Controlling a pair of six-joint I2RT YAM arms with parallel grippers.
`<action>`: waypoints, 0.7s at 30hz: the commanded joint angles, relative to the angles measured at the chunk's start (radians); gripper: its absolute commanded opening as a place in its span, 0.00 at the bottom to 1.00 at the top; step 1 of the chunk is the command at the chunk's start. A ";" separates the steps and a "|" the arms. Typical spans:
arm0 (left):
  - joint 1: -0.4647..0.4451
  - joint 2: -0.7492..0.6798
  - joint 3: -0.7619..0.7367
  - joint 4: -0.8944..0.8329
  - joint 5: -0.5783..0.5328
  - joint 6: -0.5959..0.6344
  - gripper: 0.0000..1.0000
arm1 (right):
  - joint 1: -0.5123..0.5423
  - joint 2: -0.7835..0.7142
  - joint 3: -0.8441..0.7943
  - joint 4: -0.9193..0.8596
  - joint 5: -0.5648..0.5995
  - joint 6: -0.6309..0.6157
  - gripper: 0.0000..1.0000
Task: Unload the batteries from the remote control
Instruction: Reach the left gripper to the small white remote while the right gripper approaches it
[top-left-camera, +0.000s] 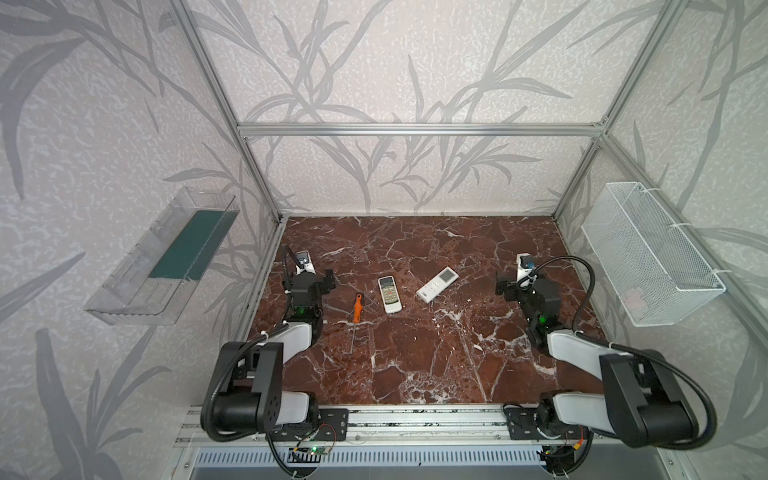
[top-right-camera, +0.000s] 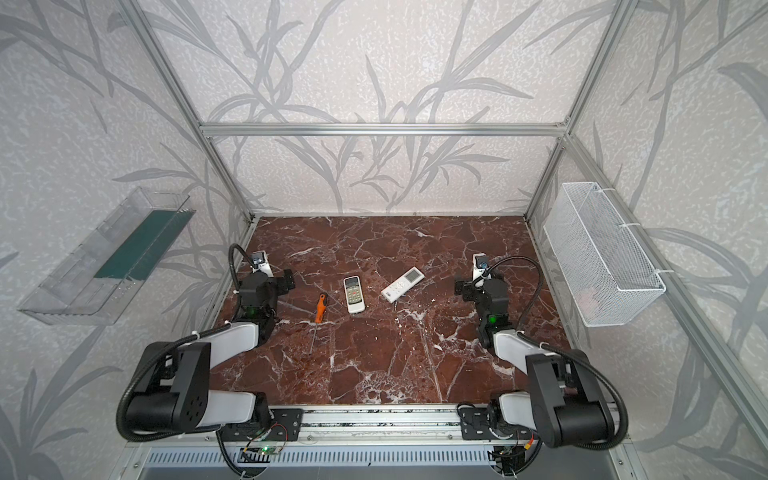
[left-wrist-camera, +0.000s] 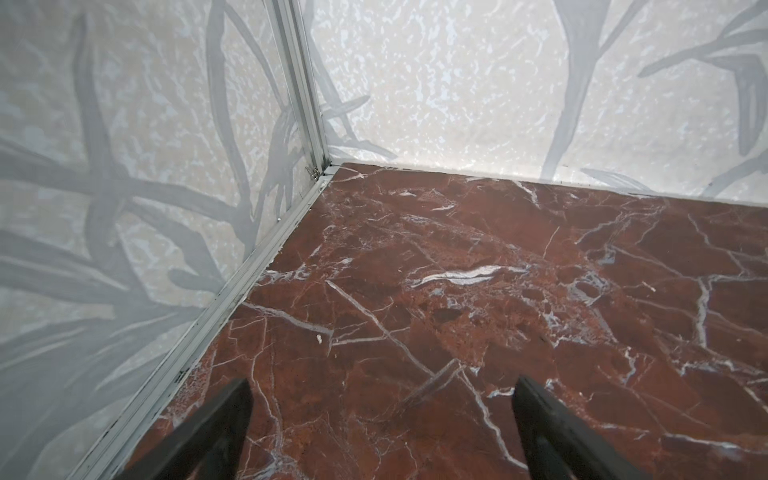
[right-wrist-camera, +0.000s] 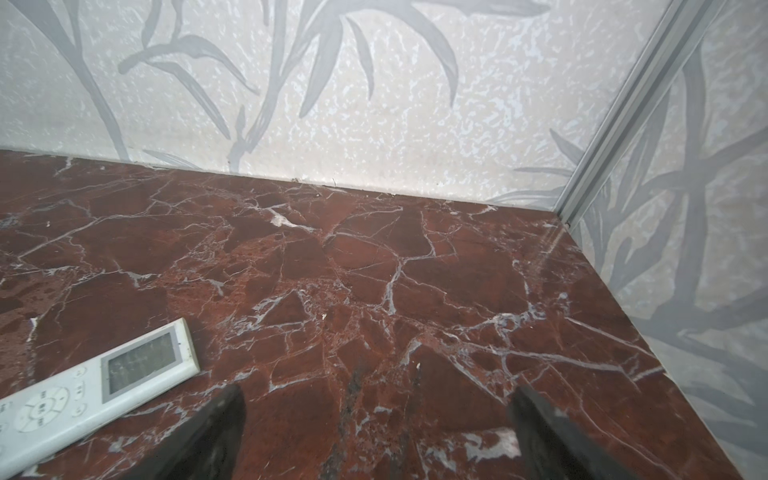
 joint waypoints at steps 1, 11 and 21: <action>-0.006 -0.053 0.137 -0.332 0.007 -0.117 0.89 | 0.018 -0.066 0.143 -0.363 -0.017 0.066 0.92; -0.116 0.250 0.659 -1.135 0.189 -0.463 0.72 | 0.392 0.080 0.413 -0.793 0.072 0.196 0.87; -0.363 0.513 0.896 -1.264 0.279 -0.591 0.96 | 0.573 0.274 0.509 -0.794 -0.104 0.410 0.77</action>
